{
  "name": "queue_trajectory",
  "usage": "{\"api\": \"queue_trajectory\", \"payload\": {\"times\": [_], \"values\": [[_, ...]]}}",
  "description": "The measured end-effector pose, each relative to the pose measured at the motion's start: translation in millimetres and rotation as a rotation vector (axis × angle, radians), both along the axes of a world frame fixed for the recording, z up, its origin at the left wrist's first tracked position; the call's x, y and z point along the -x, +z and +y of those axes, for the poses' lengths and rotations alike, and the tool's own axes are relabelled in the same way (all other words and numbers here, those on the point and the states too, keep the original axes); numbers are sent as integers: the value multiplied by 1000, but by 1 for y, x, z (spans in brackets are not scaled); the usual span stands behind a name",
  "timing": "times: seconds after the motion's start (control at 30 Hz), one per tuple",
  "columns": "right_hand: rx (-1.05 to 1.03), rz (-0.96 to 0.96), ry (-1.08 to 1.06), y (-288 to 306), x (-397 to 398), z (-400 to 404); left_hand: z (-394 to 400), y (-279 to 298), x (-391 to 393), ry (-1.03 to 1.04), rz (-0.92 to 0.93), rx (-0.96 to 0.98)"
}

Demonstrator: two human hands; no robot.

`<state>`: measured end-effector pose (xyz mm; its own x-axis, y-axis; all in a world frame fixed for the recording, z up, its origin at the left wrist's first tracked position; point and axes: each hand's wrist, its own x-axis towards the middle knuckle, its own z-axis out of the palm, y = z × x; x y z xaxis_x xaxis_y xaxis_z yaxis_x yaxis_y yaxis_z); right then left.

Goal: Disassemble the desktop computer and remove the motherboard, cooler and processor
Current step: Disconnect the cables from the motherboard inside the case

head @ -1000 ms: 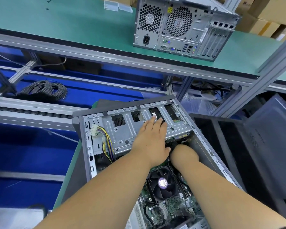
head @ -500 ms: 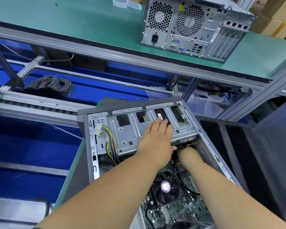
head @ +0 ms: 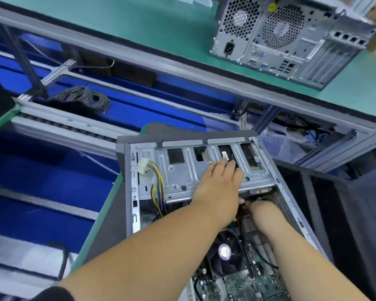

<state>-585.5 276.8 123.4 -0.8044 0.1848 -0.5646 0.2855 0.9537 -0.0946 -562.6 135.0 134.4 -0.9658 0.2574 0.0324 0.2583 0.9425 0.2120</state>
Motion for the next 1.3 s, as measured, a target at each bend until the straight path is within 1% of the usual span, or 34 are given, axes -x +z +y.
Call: {"api": "queue_trajectory", "payload": {"times": [0.07,0.1,0.17,0.2,0.27,0.3,0.33,0.37,0.4,0.43,0.5,0.53,0.6,0.7,0.83,0.9,1.03,1.2,1.3], "values": [[-8,-93,75,1,-4,2,0,0,-1,2,-1,-23],[-15,-116,149,-2,-3,7,0,-2,-2,5,-4,-38],[-33,-121,193,2,-6,12,0,-3,0,11,-2,-64],[2,-108,186,5,-8,12,-1,-3,0,9,-1,-72],[129,-148,149,8,-15,16,-2,-5,-1,-1,8,-80],[223,-138,91,13,-19,19,-3,-4,-2,3,12,-88],[326,-75,74,13,-22,24,-4,-3,-3,4,19,-96],[370,-42,55,17,-26,29,-4,-2,-3,9,24,-105],[382,-43,102,19,-31,33,-4,-2,-3,10,24,-115],[431,-51,85,24,-37,34,-5,-1,-4,10,20,-124],[619,-55,-14,30,-44,37,-7,2,-7,-9,28,-172],[700,-26,-40,33,-48,37,-8,5,-9,-31,39,-229],[828,39,-76,41,-53,36,-10,16,-14,-84,71,-422],[939,102,-63,57,-59,33,-10,40,-27,-129,48,-711],[1197,111,12,81,-69,30,-4,70,-49,-237,-67,-903],[1261,151,55,87,-73,29,-1,80,-60,-259,-116,-919],[1313,261,24,94,-82,26,9,94,-76,-250,-63,-824],[1382,326,48,99,-89,30,18,108,-85,-259,-37,-854],[1369,429,90,102,-93,34,22,113,-87,-288,-47,-877]]}}
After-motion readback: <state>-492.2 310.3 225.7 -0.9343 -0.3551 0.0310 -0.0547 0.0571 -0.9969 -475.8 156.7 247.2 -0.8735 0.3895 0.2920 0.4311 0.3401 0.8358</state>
